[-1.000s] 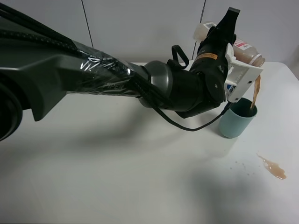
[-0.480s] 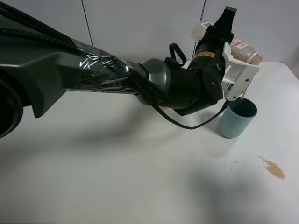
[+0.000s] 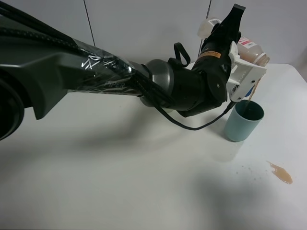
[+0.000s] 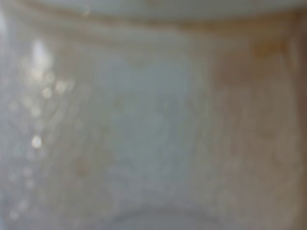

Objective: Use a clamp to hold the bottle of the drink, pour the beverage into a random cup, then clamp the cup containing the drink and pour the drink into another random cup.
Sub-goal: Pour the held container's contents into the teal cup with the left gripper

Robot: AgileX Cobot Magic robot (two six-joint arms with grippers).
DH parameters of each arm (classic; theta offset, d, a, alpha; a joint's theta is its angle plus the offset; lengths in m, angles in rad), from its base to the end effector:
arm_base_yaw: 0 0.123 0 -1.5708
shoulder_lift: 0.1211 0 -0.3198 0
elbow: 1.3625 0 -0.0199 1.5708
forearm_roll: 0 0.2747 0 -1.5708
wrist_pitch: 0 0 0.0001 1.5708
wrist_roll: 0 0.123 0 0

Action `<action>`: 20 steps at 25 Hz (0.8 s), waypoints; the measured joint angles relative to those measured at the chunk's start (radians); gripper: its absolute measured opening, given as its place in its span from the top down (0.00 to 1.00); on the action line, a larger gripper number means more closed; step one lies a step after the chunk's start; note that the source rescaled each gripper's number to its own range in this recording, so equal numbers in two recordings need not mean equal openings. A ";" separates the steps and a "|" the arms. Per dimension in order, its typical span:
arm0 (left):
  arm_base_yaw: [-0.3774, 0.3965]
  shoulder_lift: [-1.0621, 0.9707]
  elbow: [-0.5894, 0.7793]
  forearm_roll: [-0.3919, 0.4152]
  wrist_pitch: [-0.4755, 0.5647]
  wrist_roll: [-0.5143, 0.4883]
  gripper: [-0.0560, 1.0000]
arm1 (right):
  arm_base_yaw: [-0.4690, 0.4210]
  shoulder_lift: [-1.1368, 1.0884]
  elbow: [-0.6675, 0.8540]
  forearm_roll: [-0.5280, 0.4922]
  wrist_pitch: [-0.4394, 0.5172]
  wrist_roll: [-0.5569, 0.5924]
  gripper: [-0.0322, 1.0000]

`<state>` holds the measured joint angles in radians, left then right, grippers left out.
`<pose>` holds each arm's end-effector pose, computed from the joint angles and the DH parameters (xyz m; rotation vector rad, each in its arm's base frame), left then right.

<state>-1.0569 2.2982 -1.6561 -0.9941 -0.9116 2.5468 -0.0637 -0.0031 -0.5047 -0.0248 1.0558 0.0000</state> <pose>0.3540 -0.4615 0.2119 1.4149 0.8262 1.1164 0.0087 -0.0032 0.2763 0.0659 2.0310 -0.0697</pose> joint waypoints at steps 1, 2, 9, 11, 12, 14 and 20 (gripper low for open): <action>0.000 0.000 0.000 0.004 -0.003 0.000 0.90 | 0.000 0.000 0.000 0.000 0.000 0.000 0.14; 0.000 0.000 0.000 0.011 -0.005 0.000 0.90 | 0.000 0.000 0.000 0.000 0.000 0.000 0.14; 0.000 0.000 0.000 0.031 -0.028 0.027 0.90 | 0.000 0.000 0.000 0.000 0.000 0.000 0.14; 0.000 0.000 0.000 0.039 -0.030 0.028 0.90 | 0.000 0.000 0.000 0.000 0.000 0.000 0.14; 0.000 0.000 0.000 0.045 -0.032 0.028 0.90 | 0.000 0.000 0.000 0.000 0.000 0.000 0.14; 0.000 0.000 0.000 0.055 -0.039 0.028 0.90 | 0.000 0.000 0.000 0.000 0.000 0.000 0.14; 0.000 0.000 0.000 0.086 -0.056 0.034 0.90 | 0.000 0.000 0.000 0.000 0.000 0.000 0.14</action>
<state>-1.0569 2.2982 -1.6561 -0.9078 -0.9671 2.5808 -0.0637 -0.0031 -0.5047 -0.0248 1.0558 0.0000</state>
